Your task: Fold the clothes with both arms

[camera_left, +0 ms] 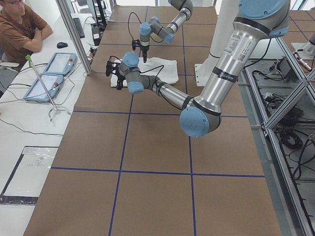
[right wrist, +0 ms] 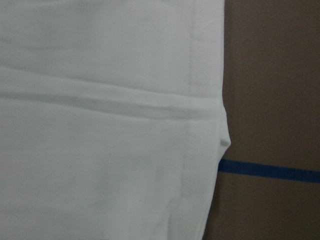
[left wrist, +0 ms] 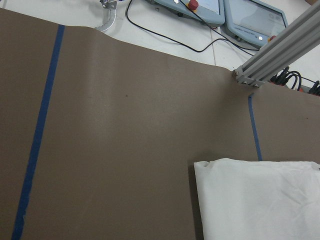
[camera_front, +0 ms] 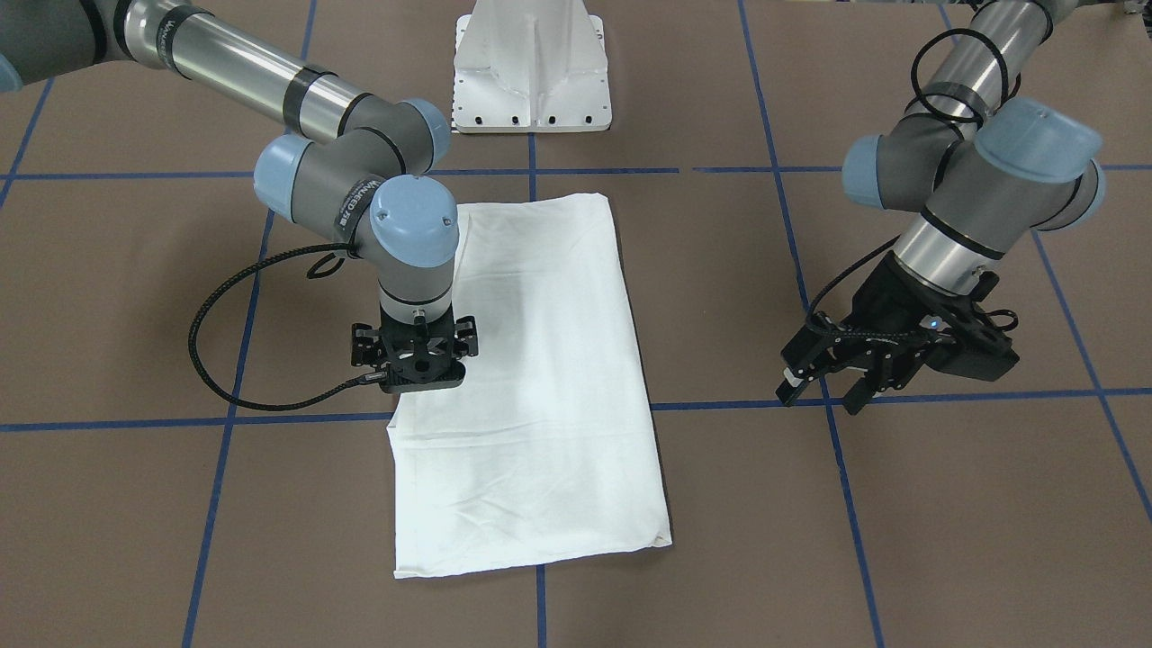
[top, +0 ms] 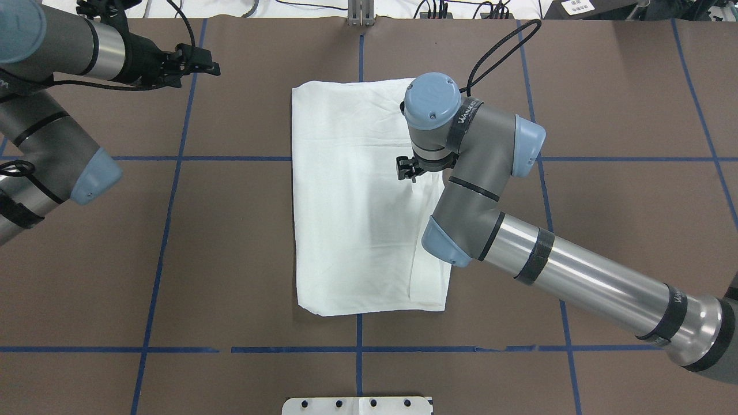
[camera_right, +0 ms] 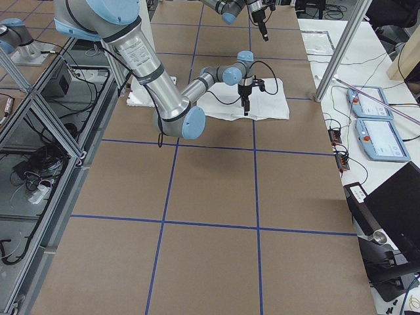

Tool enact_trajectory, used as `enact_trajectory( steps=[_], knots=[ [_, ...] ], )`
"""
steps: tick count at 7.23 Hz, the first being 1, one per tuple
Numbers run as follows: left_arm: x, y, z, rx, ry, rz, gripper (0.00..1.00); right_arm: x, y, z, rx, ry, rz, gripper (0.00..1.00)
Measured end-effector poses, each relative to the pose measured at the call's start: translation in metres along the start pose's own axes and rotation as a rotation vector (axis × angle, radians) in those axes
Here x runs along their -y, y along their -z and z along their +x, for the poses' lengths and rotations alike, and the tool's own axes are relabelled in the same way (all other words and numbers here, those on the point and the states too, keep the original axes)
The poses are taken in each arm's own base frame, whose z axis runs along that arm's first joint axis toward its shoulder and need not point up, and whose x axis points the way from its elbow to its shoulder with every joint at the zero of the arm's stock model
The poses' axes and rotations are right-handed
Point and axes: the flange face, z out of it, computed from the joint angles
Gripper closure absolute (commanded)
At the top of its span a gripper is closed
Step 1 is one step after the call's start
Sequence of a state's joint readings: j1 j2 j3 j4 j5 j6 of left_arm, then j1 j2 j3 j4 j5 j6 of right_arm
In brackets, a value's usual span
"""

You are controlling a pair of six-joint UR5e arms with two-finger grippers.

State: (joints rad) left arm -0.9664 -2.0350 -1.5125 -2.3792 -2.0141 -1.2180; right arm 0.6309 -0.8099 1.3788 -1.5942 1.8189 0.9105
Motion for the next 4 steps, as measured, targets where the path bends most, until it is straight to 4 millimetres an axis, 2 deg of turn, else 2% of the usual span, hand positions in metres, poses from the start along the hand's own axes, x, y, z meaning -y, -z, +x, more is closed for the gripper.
enact_trajectory(
  steps=[1,4],
  knots=[
    [0.000,0.000,0.000,0.000,0.000,0.001,0.00,-0.007,-0.003,0.006,-0.003,-0.002,-0.008,0.00],
    [-0.002,-0.002,0.000,0.001,-0.001,-0.004,0.00,-0.039,0.009,0.024,-0.039,-0.006,-0.049,0.00]
  ],
)
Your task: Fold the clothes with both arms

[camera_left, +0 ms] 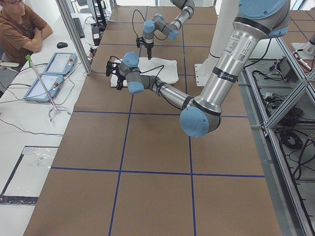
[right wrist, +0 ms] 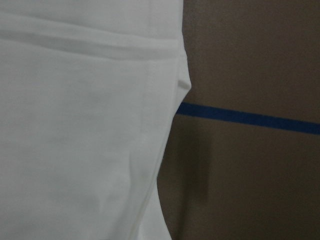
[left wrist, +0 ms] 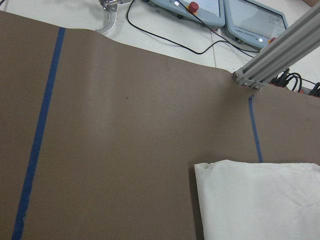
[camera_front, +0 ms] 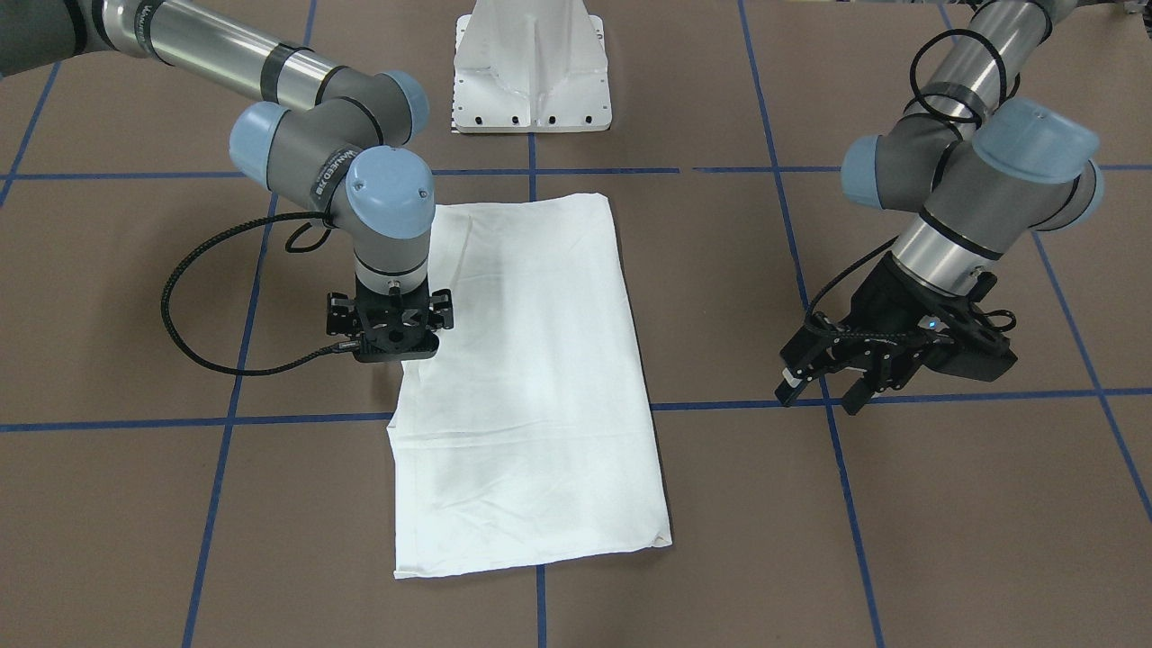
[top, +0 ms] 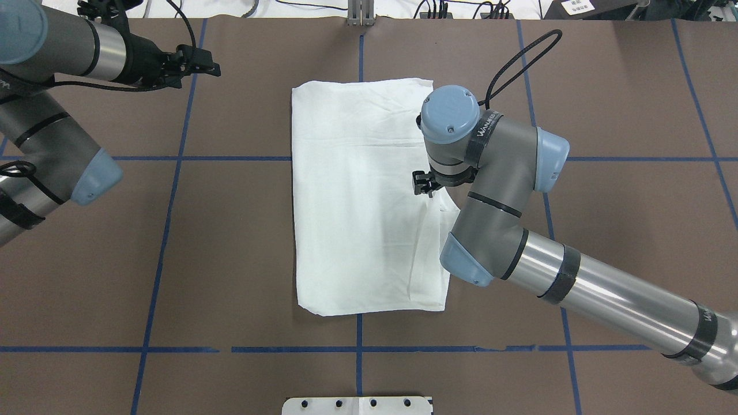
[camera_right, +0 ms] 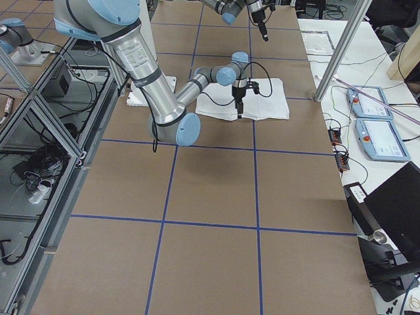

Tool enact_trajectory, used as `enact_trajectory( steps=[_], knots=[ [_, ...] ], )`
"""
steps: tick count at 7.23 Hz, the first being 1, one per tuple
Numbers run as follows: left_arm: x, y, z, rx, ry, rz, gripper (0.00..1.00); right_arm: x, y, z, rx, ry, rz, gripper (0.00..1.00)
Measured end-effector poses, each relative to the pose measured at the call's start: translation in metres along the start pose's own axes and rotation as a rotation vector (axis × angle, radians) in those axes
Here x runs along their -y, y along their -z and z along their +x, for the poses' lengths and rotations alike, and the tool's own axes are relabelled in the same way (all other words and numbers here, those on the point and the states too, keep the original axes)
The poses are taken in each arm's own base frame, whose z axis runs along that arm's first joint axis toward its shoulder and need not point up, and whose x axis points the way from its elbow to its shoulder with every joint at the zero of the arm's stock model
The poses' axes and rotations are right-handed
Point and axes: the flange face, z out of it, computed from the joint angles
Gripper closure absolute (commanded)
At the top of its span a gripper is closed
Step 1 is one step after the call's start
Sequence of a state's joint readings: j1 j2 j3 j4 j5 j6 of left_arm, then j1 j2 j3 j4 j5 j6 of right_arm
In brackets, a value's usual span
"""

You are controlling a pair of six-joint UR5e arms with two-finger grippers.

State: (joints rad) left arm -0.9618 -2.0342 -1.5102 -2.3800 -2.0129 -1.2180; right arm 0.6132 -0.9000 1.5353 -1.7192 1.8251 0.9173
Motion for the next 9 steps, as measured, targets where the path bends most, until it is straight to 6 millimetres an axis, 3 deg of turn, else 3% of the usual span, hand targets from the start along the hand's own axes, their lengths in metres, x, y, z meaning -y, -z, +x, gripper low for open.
enact_trajectory(
  steps=[6,7,9],
  knots=[
    [-0.002,-0.003,0.005,-0.005,-0.003,-0.005,0.00,-0.031,-0.029,0.030,-0.045,0.013,-0.037,0.00],
    [-0.002,-0.003,0.005,-0.005,-0.003,-0.005,0.00,-0.033,-0.024,0.030,-0.035,0.018,-0.033,0.00],
    [-0.002,-0.003,0.005,-0.005,-0.003,-0.006,0.00,-0.037,0.008,0.027,0.016,0.029,-0.005,0.00]
  ],
)
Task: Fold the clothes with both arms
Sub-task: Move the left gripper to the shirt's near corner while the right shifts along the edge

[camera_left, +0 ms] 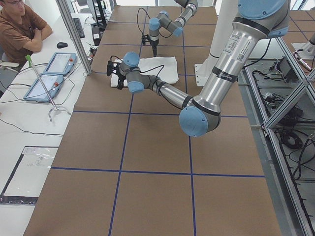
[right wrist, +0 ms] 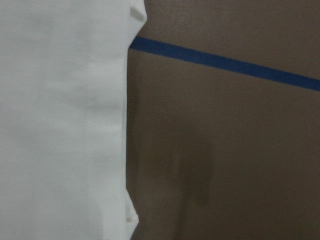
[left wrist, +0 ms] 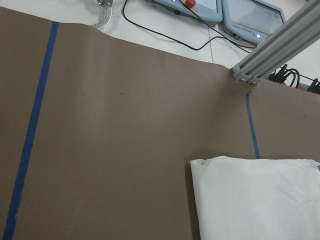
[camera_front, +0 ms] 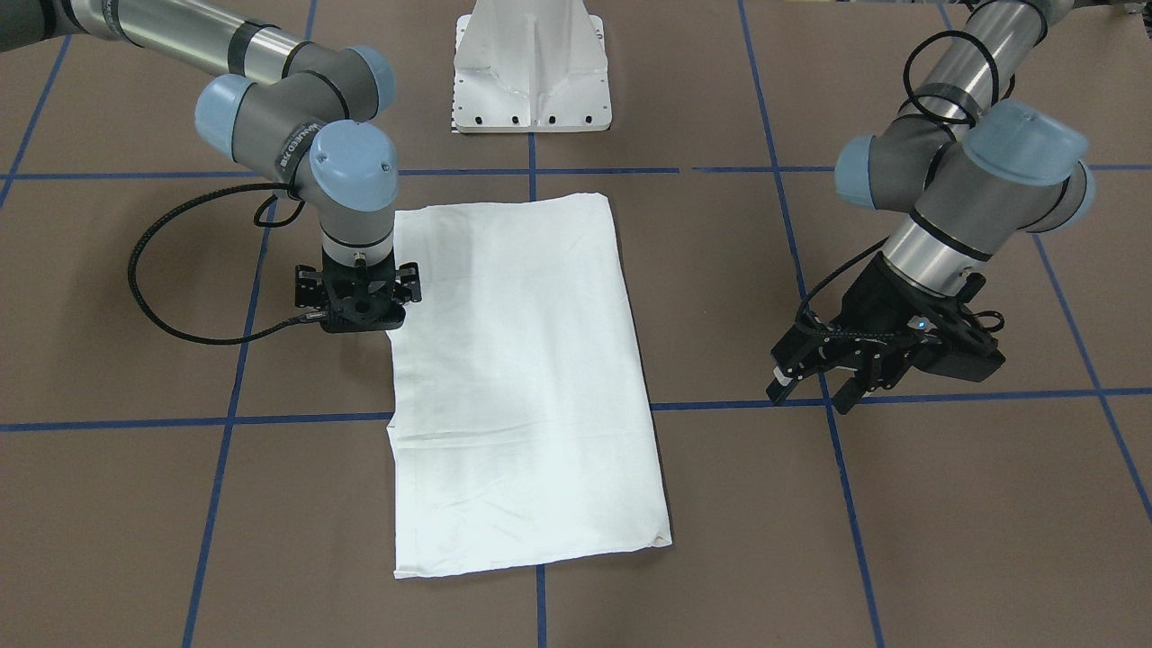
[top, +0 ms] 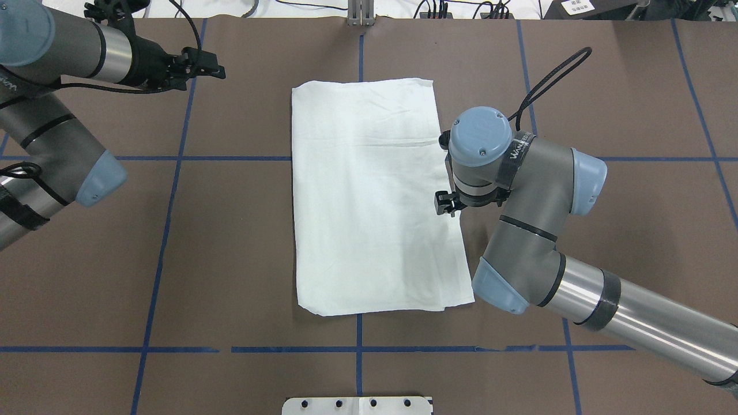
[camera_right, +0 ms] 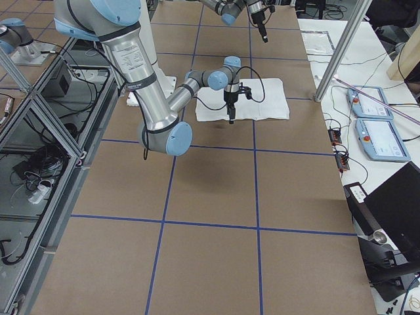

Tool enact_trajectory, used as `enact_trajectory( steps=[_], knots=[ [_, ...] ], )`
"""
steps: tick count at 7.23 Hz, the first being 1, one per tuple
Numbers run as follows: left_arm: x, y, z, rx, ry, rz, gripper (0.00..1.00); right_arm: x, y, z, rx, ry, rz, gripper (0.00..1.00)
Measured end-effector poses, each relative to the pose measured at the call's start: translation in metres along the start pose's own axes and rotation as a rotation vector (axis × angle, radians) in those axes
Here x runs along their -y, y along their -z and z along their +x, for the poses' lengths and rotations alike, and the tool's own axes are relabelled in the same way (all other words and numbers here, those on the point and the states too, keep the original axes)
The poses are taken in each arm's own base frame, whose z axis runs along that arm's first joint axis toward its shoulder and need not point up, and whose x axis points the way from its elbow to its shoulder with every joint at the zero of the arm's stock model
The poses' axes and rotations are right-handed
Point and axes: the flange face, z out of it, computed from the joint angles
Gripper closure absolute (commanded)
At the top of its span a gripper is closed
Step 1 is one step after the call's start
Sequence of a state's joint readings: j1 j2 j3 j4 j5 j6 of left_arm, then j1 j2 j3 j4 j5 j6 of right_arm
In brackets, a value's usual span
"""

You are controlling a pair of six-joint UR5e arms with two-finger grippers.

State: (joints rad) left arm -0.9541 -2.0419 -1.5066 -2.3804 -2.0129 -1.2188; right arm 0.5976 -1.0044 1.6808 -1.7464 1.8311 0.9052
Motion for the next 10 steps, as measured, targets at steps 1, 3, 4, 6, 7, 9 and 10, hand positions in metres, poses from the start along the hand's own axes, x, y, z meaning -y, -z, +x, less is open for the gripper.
enact_trajectory(
  steps=[1,3,4,6,7,9,10],
  knots=[
    [-0.001,0.001,0.001,-0.001,0.001,-0.003,0.00,-0.006,0.022,0.001,0.037,0.005,0.021,0.00],
    [-0.010,0.012,0.011,-0.008,0.021,-0.054,0.00,-0.030,0.060,0.015,0.104,0.017,0.064,0.00],
    [-0.022,0.027,0.018,-0.015,0.053,-0.101,0.00,-0.041,0.079,0.023,0.137,0.024,0.083,0.00],
    [-0.080,0.039,0.054,-0.021,0.176,-0.208,0.00,-0.063,0.113,0.032,0.219,0.032,0.086,0.00],
    [-0.126,0.031,0.082,-0.020,0.266,-0.253,0.00,-0.072,0.128,0.035,0.256,0.014,0.084,0.00],
    [-0.229,0.003,0.127,0.007,0.430,-0.310,0.00,-0.073,0.150,0.046,0.320,-0.035,0.062,0.00],
    [-0.274,-0.008,0.140,0.042,0.490,-0.335,0.00,-0.068,0.158,0.055,0.341,-0.055,0.052,0.00]
  ],
)
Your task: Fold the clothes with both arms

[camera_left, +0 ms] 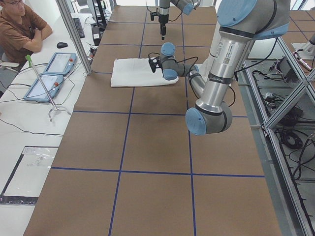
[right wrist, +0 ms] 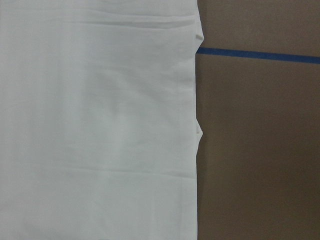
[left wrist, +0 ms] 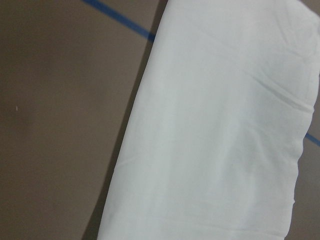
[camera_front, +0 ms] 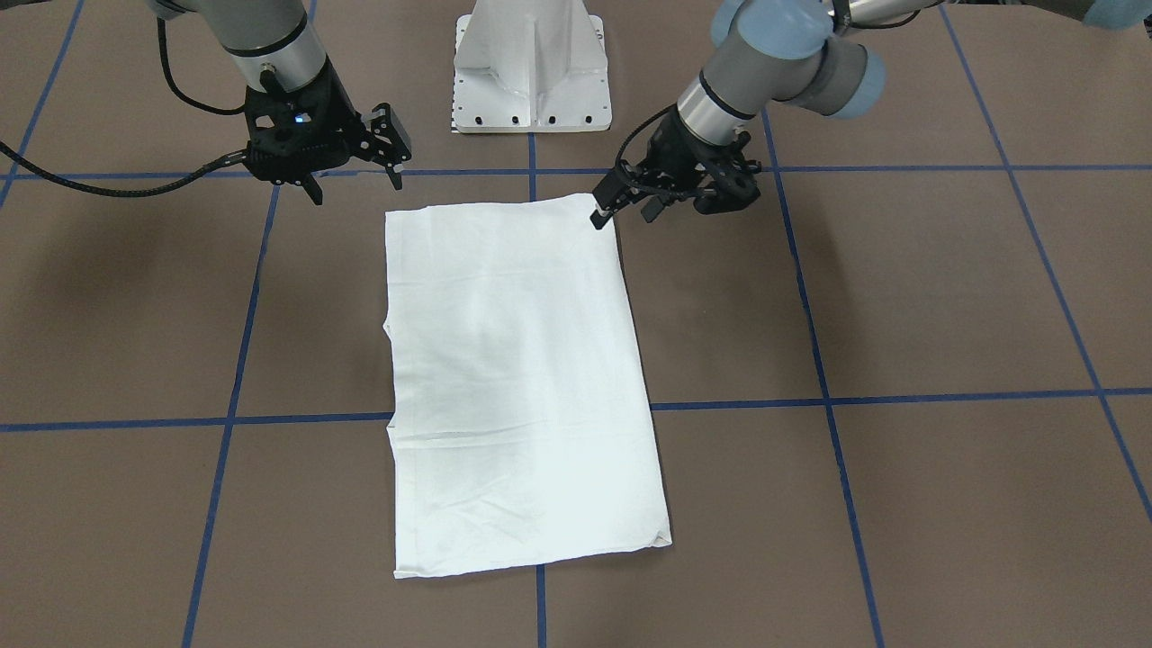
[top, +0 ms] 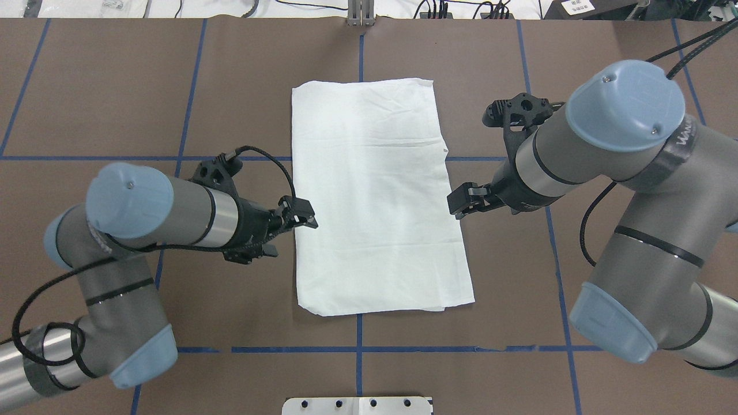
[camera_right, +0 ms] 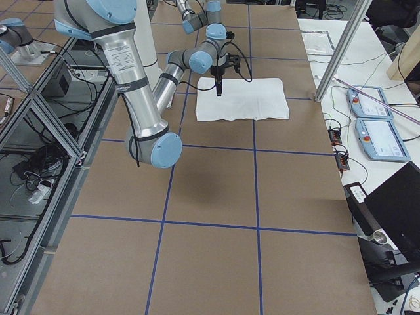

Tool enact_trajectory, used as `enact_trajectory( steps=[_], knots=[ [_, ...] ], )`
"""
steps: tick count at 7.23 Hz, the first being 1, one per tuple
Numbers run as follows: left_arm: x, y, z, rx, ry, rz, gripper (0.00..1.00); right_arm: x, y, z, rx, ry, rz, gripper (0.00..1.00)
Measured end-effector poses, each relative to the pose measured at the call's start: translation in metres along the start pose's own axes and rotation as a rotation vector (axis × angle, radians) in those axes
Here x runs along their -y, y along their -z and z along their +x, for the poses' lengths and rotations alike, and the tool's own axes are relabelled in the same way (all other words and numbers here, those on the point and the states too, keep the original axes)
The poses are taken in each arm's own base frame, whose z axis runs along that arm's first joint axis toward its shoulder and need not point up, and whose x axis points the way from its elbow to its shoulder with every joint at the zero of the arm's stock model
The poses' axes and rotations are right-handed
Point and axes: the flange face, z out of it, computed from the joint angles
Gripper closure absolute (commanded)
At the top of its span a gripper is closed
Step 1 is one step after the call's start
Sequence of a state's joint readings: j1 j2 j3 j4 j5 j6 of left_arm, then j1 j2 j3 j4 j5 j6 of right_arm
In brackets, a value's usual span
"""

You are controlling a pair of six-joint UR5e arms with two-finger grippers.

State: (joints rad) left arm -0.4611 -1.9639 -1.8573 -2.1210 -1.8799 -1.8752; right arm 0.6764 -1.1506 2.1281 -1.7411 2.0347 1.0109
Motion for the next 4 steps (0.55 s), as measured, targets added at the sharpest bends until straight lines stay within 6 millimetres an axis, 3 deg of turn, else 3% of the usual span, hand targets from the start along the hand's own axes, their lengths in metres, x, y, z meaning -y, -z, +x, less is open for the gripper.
enact_trajectory(
  steps=[2,4],
  knots=[
    [-0.058,-0.035,-0.018,0.071,0.061,-0.016,0.00,0.009,0.011,0.007,0.021,-0.024,-0.007,0.00],
    [-0.081,-0.051,-0.029,0.103,0.082,-0.023,0.02,0.011,0.012,0.007,0.025,-0.034,-0.009,0.00]
  ],
)
